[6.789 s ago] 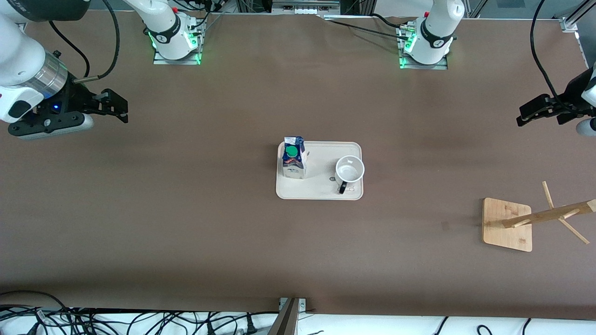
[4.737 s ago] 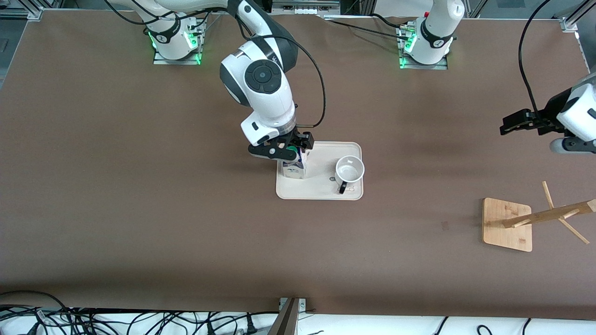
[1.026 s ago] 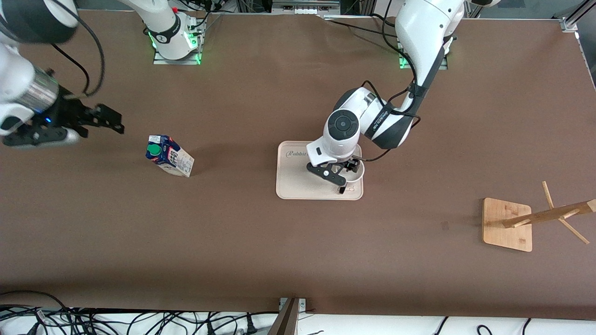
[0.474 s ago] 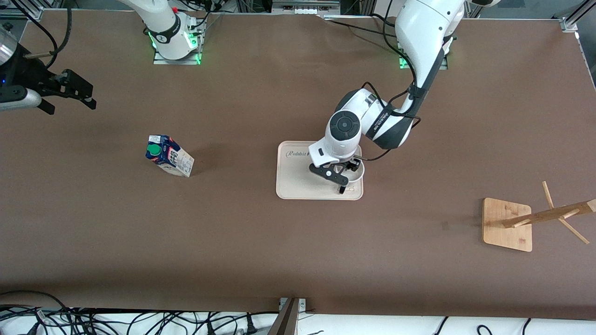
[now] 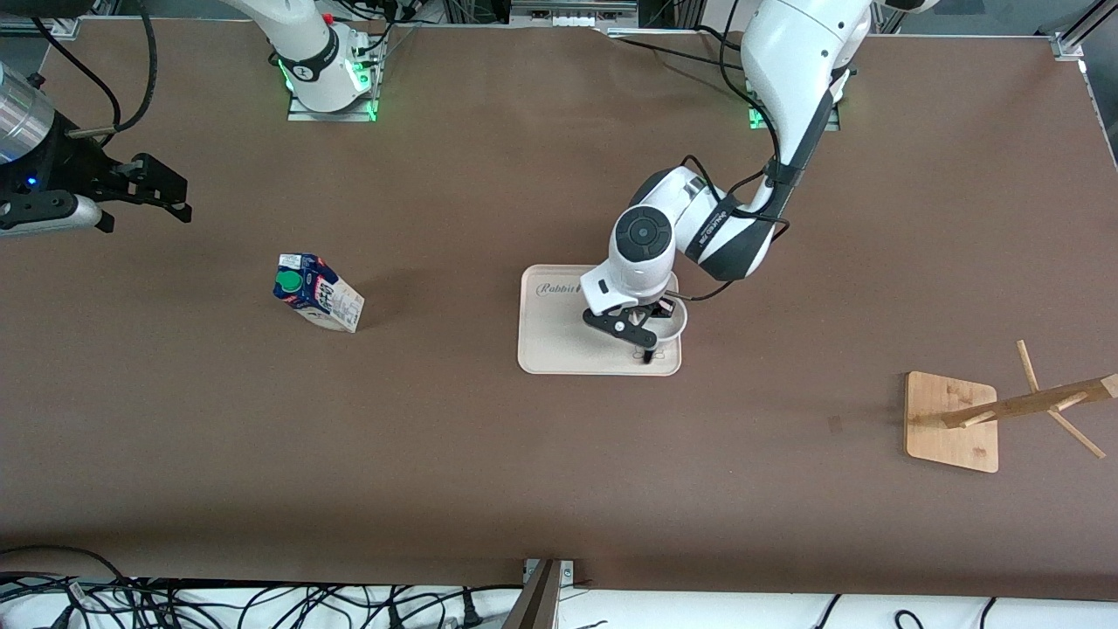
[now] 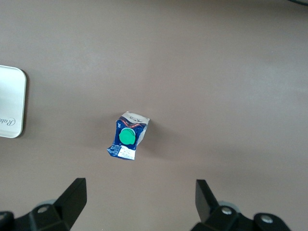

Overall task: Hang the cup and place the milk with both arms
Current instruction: 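Lift the white mug with the left gripper and carry it to the stand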

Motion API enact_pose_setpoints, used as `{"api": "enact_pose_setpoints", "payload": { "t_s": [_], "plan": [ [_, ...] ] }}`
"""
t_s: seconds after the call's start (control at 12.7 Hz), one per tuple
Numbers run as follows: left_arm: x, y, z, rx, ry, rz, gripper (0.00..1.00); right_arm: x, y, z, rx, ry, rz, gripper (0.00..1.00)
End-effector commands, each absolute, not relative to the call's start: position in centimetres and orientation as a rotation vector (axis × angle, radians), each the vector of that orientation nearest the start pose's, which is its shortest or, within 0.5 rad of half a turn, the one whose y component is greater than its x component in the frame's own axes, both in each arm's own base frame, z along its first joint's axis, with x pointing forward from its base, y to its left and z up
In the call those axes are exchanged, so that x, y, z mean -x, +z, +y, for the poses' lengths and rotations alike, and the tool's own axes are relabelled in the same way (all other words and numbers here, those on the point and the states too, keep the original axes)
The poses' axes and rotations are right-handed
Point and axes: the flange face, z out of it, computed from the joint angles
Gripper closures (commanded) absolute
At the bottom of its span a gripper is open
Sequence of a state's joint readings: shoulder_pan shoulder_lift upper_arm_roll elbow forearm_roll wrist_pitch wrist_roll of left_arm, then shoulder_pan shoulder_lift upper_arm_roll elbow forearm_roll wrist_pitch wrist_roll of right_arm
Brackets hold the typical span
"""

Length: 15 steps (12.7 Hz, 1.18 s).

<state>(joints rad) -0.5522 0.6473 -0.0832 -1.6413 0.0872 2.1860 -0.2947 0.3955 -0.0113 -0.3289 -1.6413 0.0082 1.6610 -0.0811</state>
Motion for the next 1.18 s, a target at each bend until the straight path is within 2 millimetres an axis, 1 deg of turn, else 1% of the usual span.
{"api": "enact_pose_setpoints", "payload": {
  "t_s": [0.0, 0.08, 0.24, 0.39, 0.47, 0.55, 0.63, 0.79, 0.87, 0.95, 1.03, 1.11],
  "plan": [
    [-54.6, 25.7, -39.3, 2.994, 0.104, 0.548, 1.00, -55.9, 62.5, 3.2, 3.136, -0.089, -0.222, 0.00],
    [-54.6, 27.5, -39.4, 2.994, 0.097, 0.535, 1.00, -55.9, 62.8, 3.0, 3.136, -0.096, -0.222, 0.00],
    [-54.9, 32.5, -38.9, 3.017, 0.050, 0.495, 1.00, -56.0, 62.8, 3.0, 3.141, -0.101, -0.218, 0.00],
    [-55.9, 37.8, -37.3, 3.053, -0.044, 0.448, 1.00, -56.0, 62.8, 3.0, 3.142, -0.103, -0.215, 0.00],
    [-56.4, 40.4, -35.7, 3.062, -0.066, 0.412, 1.00, -56.1, 62.9, 2.7, 3.141, -0.108, -0.208, 0.00],
    [-57.1, 42.3, -33.7, 3.065, -0.074, 0.368, 1.00, -56.0, 62.9, 2.4, 3.142, -0.108, -0.206, 0.00],
    [-58.1, 44.1, -31.2, 3.079, -0.109, 0.315, 1.00, -55.9, 62.9, 2.5, 3.143, -0.096, -0.213, 0.00],
    [-60.6, 46.2, -25.8, 3.115, -0.141, 0.254, 1.00, -55.9, 62.9, 2.5, 3.146, -0.096, -0.216, 0.00],
    [-62.2, 47.2, -22.7, 3.170, -0.151, 0.194, 1.00, -55.9, 62.9, 2.5, 3.146, -0.096, -0.213, 0.00],
    [-63.5, 48.1, -19.4, 3.241, -0.155, 0.097, 1.00, -55.9, 62.9, 2.5, 3.146, -0.096, -0.213, 0.00],
    [-64.5, 49.0, -16.8, 3.296, -0.167, -0.012, 1.00, -55.9, 62.8, 2.6, 3.146, -0.096, -0.213, 0.00],
    [-65.2, 49.5, -13.7, 3.287, -0.187, -0.102, 1.00, -55.9, 62.8, 2.6, 3.146, -0.096, -0.211, 0.00]
  ]
}}
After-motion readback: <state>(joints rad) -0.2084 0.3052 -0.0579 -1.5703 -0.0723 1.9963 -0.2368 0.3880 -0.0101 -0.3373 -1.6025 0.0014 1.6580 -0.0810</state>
